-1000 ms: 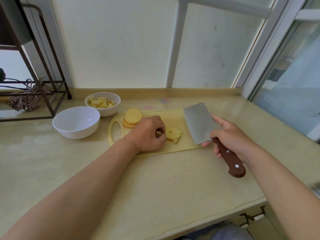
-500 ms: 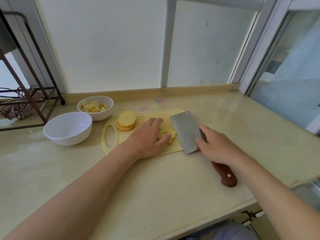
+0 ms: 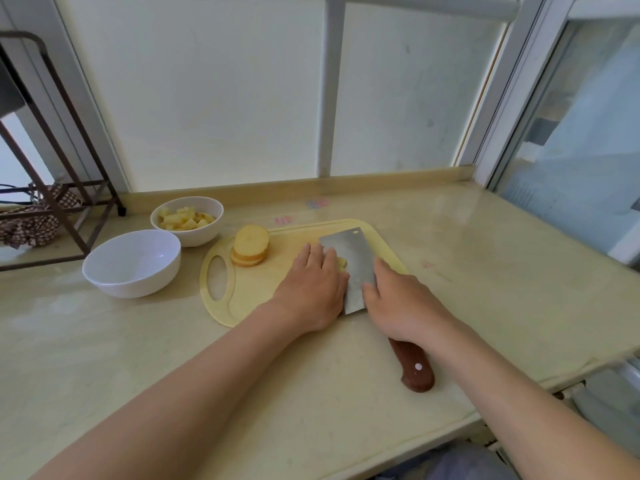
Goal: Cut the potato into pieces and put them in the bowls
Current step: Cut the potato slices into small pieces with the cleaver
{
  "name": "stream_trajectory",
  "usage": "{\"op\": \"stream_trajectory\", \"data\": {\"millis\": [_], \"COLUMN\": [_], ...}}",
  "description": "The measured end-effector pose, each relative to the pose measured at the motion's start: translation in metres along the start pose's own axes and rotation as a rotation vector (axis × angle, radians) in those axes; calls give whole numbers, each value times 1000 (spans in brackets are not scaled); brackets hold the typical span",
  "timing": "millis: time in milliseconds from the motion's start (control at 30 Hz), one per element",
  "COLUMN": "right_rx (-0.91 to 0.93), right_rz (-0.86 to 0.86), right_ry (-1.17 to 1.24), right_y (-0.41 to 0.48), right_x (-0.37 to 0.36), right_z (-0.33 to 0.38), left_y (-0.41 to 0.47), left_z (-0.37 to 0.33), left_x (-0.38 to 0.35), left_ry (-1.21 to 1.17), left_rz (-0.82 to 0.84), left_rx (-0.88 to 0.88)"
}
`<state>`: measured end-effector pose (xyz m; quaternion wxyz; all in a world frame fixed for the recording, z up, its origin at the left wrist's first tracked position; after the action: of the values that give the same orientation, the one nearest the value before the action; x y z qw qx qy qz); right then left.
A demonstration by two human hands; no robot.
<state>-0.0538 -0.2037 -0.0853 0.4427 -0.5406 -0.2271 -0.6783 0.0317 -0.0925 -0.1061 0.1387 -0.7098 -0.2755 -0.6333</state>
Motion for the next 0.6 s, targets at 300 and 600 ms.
{"op": "stream_trajectory", "data": {"millis": [300,600], "right_rx": [18,-42], "right_rz": [-21,-60], "right_ry": [99,201], "right_y": [1,4], "right_x": [1,-1], "right_z": [-8,-17], "left_y": [-8,-16], "left_z": [15,39], "left_x": [16,39], "left_ry": [-104,60], "left_rz": [-88,-186], "left_rx": [102,113]}}
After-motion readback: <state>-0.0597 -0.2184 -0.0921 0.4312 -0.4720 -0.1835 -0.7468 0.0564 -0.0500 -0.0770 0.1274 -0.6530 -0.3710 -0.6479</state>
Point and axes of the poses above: each hand's wrist, its own y-axis towards the middle knuckle, its own x-axis out of the back of the hand, z = x × y, the point moved 5 cm from there along y, towards the middle knuckle, and after that the axes turned 10 degrees about -x, right-handed, at the moved point
